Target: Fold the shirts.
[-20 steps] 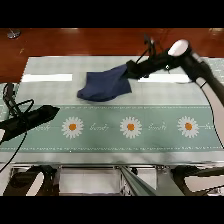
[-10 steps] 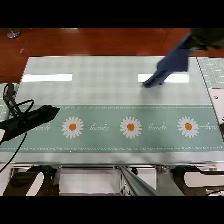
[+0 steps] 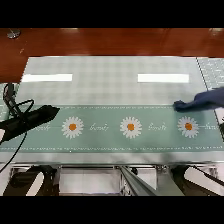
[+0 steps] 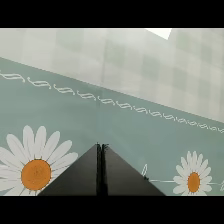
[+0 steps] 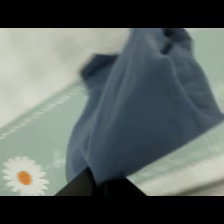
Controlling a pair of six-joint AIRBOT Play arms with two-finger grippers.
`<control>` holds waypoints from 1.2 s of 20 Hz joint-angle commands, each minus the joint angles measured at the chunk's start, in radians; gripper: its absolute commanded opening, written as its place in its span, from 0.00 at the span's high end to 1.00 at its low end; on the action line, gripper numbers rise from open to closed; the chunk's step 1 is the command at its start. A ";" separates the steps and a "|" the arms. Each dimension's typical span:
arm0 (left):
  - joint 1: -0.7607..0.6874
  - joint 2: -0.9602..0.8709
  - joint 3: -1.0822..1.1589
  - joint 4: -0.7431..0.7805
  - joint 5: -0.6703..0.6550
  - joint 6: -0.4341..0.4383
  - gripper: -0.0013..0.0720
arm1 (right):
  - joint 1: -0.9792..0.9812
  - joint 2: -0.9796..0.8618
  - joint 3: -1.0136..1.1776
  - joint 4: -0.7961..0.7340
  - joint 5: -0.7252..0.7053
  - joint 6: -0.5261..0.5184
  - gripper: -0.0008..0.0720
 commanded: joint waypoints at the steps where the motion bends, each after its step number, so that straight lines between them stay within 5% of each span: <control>1: 0.001 0.000 0.000 0.000 0.001 0.000 0.96 | -0.154 0.181 -0.306 -0.269 0.018 -0.046 0.96; 5: 0.001 0.000 0.000 0.000 -0.019 0.001 0.96 | -0.278 0.364 -0.670 -0.409 -0.064 0.001 0.92; 7: 0.001 0.000 0.000 0.000 -0.049 0.024 0.96 | -0.290 0.386 -0.747 -0.451 -0.129 0.032 0.14; 8: 0.001 0.000 0.000 0.001 -0.046 0.026 0.96 | -0.290 0.375 -0.735 -0.451 -0.163 0.032 0.13; 11: 0.006 -0.048 0.054 0.060 -0.009 0.076 0.96 | -0.270 0.311 -0.577 -0.303 -0.281 0.017 0.18; 14: 0.002 -0.196 0.287 0.068 -0.005 0.078 0.96 | -0.163 0.181 -0.321 0.210 -0.453 -0.121 0.91; 16: -0.048 -0.328 0.522 0.068 -0.027 0.098 0.96 | 0.025 0.071 -0.161 0.396 -0.520 -0.179 0.96; 18: -0.138 -0.455 0.739 0.069 -0.055 0.123 0.96 | 0.272 -0.039 -0.045 0.356 -0.537 -0.187 0.96; 20: -0.238 -0.552 0.853 0.122 -0.068 0.119 0.96 | 0.503 -0.117 -0.030 0.253 -0.547 -0.190 0.96; 24: -0.354 -0.664 0.754 0.423 -0.087 -0.110 0.96 | 0.813 -0.231 -0.153 -0.109 -0.612 -0.125 0.96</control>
